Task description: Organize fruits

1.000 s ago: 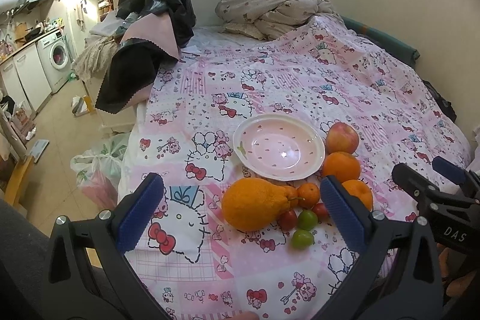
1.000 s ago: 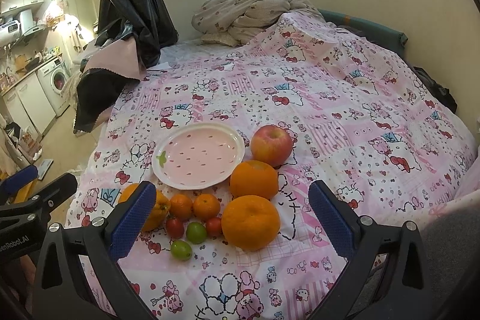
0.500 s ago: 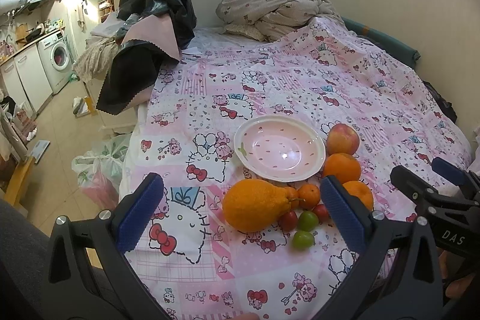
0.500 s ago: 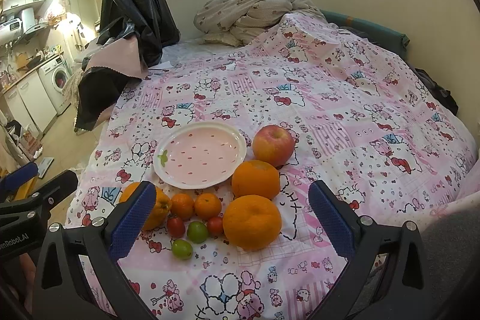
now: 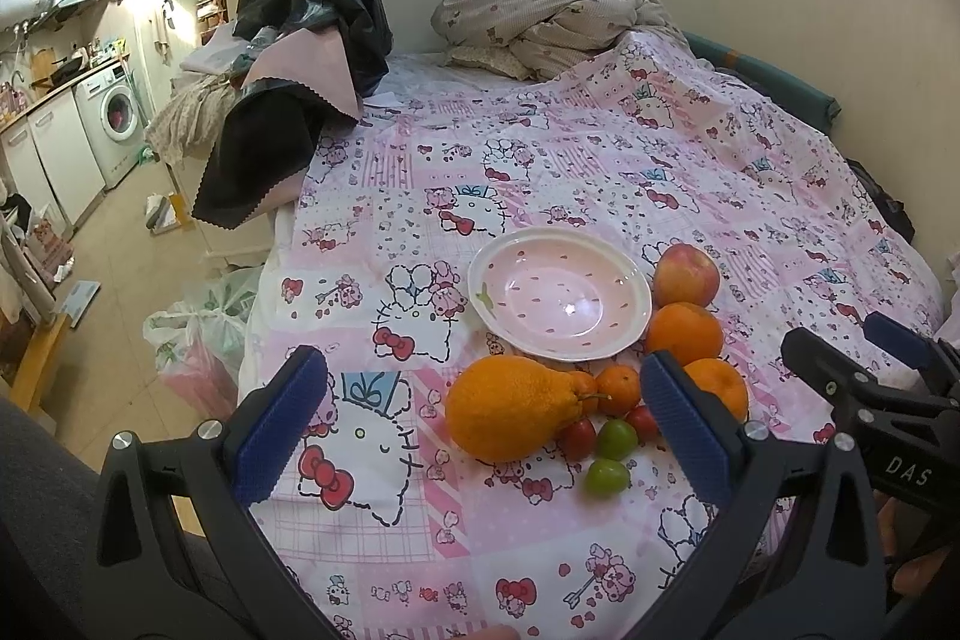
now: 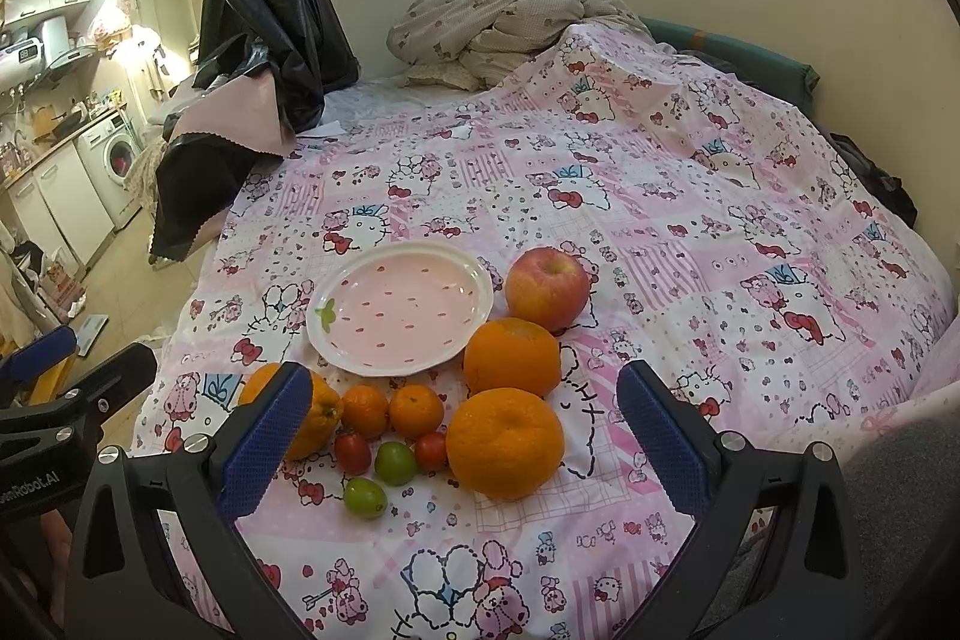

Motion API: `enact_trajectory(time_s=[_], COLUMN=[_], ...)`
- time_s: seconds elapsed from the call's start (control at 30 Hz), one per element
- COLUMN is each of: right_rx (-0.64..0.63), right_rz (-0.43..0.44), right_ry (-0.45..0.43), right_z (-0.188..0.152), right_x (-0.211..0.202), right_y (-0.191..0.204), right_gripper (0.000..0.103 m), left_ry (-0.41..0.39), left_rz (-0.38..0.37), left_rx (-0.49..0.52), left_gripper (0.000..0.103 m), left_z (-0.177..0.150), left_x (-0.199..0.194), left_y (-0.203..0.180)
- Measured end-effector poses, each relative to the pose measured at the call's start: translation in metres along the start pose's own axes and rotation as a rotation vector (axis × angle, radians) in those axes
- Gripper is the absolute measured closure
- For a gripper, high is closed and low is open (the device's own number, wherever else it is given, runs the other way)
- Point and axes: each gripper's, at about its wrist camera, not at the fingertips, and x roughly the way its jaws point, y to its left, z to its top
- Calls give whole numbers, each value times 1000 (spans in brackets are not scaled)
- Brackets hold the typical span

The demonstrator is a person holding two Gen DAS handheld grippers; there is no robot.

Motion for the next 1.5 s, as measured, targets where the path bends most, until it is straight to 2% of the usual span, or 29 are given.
enact_trajectory(time_s=[0.83, 1.1, 1.3, 1.4, 1.5], right_rx=[-1, 60, 116, 108, 126], right_rz=[2, 11, 137, 116, 92], right_ry=[3, 25, 159, 175, 231], right_z=[-1, -2, 25, 38, 42], right_x=[1, 4, 21, 32, 47], right_y=[1, -9, -33, -51, -66], right_gripper=[0, 0, 0, 0, 0], left_ry=[9, 27, 138, 219, 315], left_rz=[-7, 4, 14, 22, 8], left_rx=[-2, -7, -78, -148, -213], left_gripper=[0, 0, 0, 0, 0], left_z=[-1, 0, 18, 28, 31], left_x=[2, 5, 23, 42, 65], left_y=[1, 2, 21, 38, 49])
